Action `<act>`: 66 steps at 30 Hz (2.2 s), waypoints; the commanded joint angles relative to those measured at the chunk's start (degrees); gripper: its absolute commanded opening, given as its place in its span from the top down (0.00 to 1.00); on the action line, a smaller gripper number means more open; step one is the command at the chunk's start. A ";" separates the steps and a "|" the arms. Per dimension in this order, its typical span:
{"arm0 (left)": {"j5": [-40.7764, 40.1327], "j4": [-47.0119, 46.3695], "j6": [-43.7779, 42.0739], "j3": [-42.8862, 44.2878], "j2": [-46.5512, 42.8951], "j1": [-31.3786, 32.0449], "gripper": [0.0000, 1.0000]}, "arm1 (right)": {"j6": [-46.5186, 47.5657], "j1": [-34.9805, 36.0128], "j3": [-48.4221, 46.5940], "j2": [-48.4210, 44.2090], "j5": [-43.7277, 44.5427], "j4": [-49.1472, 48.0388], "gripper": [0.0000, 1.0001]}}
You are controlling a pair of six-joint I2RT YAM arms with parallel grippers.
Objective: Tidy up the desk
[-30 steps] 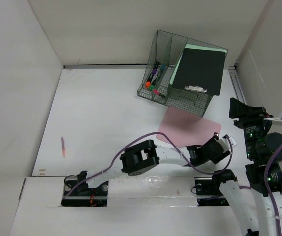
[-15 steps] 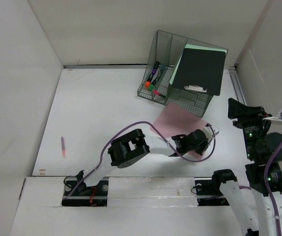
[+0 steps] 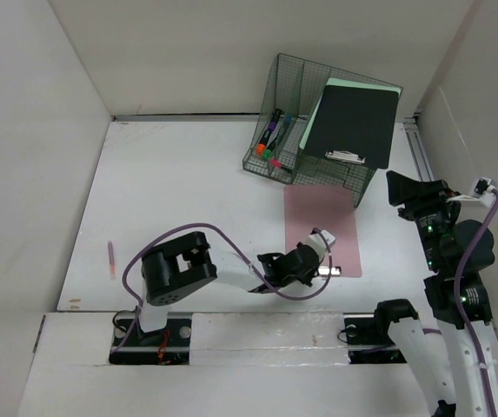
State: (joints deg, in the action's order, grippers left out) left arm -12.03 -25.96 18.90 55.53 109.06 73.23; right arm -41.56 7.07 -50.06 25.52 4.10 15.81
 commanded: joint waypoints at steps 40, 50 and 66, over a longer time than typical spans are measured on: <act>10.18 7.24 -21.89 4.86 5.29 -0.19 0.46 | 1.75 -0.48 1.72 1.03 -3.48 -4.48 0.42; 11.42 5.92 -13.81 -4.28 -0.94 -0.19 1.00 | 2.80 -0.48 1.64 -0.03 -2.96 -3.16 0.42; 4.83 10.92 -10.72 -10.71 -16.41 0.33 1.00 | 8.77 -0.48 6.99 -0.73 -10.50 5.88 0.38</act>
State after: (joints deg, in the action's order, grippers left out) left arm -4.73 -20.01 8.23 44.38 96.12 73.49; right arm -35.59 7.07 -43.33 24.80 -2.72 19.90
